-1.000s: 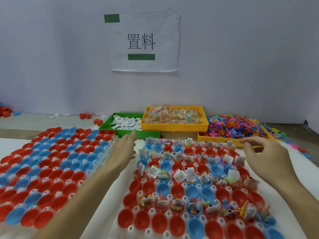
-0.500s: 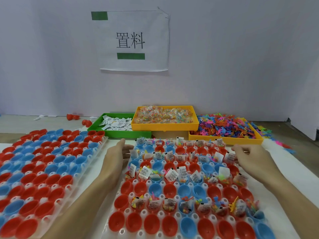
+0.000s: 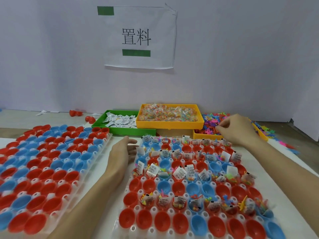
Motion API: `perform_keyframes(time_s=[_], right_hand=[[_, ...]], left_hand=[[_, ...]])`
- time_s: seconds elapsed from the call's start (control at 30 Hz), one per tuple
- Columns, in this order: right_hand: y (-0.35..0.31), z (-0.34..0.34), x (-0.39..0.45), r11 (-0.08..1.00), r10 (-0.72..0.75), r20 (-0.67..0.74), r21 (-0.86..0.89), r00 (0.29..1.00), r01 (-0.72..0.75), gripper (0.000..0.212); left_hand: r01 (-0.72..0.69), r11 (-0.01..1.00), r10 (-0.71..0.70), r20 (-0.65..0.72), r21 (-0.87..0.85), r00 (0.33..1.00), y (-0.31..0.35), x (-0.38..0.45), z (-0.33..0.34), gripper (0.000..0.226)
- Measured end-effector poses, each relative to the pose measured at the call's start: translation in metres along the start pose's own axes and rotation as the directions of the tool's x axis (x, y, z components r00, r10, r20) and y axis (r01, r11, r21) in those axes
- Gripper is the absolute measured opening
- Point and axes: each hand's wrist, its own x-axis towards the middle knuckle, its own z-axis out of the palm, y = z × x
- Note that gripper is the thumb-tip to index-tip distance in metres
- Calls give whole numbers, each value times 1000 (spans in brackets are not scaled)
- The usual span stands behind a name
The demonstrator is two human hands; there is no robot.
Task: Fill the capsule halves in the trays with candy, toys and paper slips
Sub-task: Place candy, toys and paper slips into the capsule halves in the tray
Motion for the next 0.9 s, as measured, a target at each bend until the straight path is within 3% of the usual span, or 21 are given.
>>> perform_keyframes(time_s=[0.27, 0.43, 0.5, 0.6, 0.7, 0.8, 0.9], right_hand=[[-37, 26, 39, 969, 100, 126, -236, 987, -68, 43], [-44, 19, 49, 955, 109, 146, -291, 983, -63, 17], [-40, 17, 51, 962, 123, 139, -260, 983, -84, 16], [-29, 15, 52, 983, 136, 125, -139, 983, -119, 22], [-19, 9, 48, 980, 157, 60, 114, 986, -163, 26], [-13, 5, 31, 895, 164, 28, 416, 986, -161, 31], [-13, 3, 8, 810, 122, 7, 577, 993, -104, 35]], left_hand=[[-17, 1000, 17, 2, -12, 1000, 4, -3, -1, 26], [-9, 1000, 9, 5, -13, 1000, 4, -4, 0, 26], [-6, 1000, 6, 8, -16, 1000, 4, -4, 0, 26], [-10, 1000, 10, 14, -14, 1000, 4, -3, -1, 25], [-18, 1000, 18, 21, -1, 1000, 5, -4, -1, 24], [-51, 997, 49, 30, 52, 998, 6, -6, -1, 21], [-224, 953, 226, 12, 206, 974, 14, -10, -3, 12]])
